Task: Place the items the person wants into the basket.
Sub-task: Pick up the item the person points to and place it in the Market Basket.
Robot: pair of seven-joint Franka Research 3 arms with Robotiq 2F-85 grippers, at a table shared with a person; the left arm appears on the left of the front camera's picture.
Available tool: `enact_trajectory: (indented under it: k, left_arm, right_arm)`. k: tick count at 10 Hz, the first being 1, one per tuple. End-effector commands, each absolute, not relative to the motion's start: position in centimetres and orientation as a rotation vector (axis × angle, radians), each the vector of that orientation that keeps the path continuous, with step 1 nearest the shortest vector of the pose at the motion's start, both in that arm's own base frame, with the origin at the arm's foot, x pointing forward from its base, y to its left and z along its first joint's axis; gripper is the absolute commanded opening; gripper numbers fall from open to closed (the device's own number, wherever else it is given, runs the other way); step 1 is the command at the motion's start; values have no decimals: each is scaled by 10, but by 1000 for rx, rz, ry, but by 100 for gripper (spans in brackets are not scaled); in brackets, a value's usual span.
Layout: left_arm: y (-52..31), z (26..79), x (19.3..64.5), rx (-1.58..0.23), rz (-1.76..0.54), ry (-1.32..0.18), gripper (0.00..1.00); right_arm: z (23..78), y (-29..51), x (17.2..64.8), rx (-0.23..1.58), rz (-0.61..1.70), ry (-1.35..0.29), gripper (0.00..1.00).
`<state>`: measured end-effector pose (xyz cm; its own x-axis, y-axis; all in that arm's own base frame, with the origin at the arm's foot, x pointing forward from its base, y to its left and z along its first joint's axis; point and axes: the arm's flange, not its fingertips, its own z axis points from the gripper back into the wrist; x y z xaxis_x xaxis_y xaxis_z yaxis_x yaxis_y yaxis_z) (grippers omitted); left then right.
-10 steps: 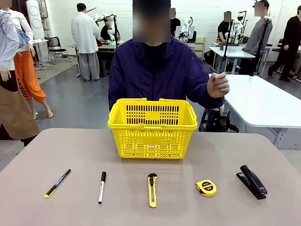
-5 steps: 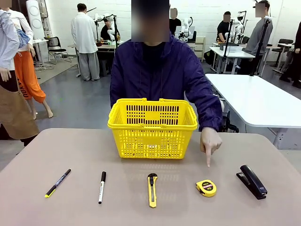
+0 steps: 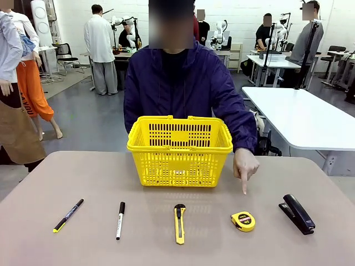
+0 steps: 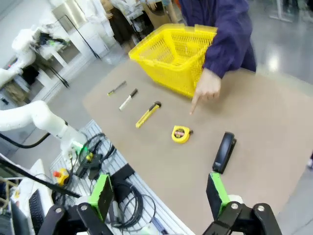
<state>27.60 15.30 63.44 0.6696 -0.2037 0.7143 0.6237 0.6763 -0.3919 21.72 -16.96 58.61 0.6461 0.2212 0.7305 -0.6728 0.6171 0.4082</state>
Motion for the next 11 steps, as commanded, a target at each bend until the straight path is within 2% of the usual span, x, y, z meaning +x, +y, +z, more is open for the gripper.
enact_trajectory:
  k: [1,3,5,8,11]
  left_arm:
    - [155,635,275,-691,-519,-699,100]
    - [155,635,275,-691,-519,-699,100]
    - [155,635,275,-691,-519,-699,100]
    - [155,635,275,-691,-519,-699,100]
    - [155,635,275,-691,-519,-699,100]
  right_arm:
    - [593,-77,245,626,508,-454,100]
    - [574,12,269,489,377,-203,100]
    - [535,77,286,368,252,-108,100]
    - [478,130,302,232,166,-86,100]
    - [467,133,317,249,181,-174,100]
